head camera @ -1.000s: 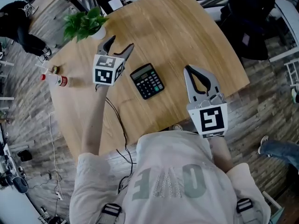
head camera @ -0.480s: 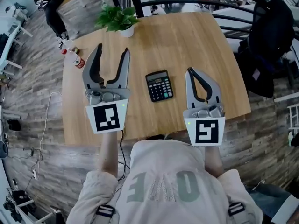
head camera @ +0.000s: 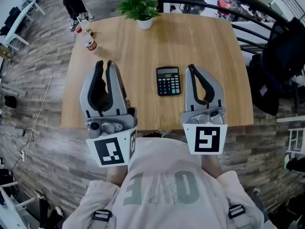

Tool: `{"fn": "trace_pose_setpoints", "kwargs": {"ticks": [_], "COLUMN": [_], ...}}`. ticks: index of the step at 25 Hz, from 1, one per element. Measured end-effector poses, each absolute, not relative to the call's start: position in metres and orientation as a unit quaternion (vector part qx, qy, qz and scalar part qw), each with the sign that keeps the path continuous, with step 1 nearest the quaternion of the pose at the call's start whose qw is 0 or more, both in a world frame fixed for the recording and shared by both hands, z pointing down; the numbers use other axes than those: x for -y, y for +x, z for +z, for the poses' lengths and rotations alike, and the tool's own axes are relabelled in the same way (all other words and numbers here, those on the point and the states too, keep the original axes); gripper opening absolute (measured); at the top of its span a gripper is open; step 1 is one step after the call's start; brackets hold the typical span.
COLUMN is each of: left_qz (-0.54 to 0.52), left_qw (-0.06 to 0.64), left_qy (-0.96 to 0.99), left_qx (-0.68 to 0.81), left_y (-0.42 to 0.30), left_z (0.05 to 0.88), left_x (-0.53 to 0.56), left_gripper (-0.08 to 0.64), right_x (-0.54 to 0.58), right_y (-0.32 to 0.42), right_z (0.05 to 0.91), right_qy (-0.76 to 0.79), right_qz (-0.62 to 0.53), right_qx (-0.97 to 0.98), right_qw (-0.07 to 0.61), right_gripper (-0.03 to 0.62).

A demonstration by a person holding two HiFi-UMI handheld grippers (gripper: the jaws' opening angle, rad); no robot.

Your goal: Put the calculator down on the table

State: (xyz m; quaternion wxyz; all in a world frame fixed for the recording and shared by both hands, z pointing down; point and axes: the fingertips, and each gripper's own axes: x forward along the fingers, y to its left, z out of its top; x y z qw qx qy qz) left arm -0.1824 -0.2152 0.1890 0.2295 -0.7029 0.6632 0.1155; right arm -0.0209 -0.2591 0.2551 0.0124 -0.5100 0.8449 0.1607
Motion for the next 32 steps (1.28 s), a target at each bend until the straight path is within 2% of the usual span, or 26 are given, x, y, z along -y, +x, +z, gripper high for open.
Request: {"fn": "trace_pose_setpoints", "kwargs": {"ticks": [1,2,32], "left_qz": [0.113,0.108,0.095], "left_qw": [0.234,0.239,0.23], "left_qy": [-0.696,-0.692,-0.713], "left_qx": [-0.67,-0.673,-0.656], "left_y": [-0.182,-0.181,-0.161], "left_z": [0.192,0.195,0.197], "left_x": [0.212,0.21,0.22], "left_gripper": [0.027,0.011,0.009], "right_x": [0.257,0.256,0.26], "right_y": [-0.022,-0.023,-0.011], "right_z": [0.255,0.254,0.261], "right_qy": [-0.508,-0.506,-0.508], "right_qz": [0.159,0.157,0.131], "right_qx": [-0.847,-0.848,-0.851], "right_qw": [0.017,0.02,0.018], "right_gripper": [0.018,0.018,0.017]}}
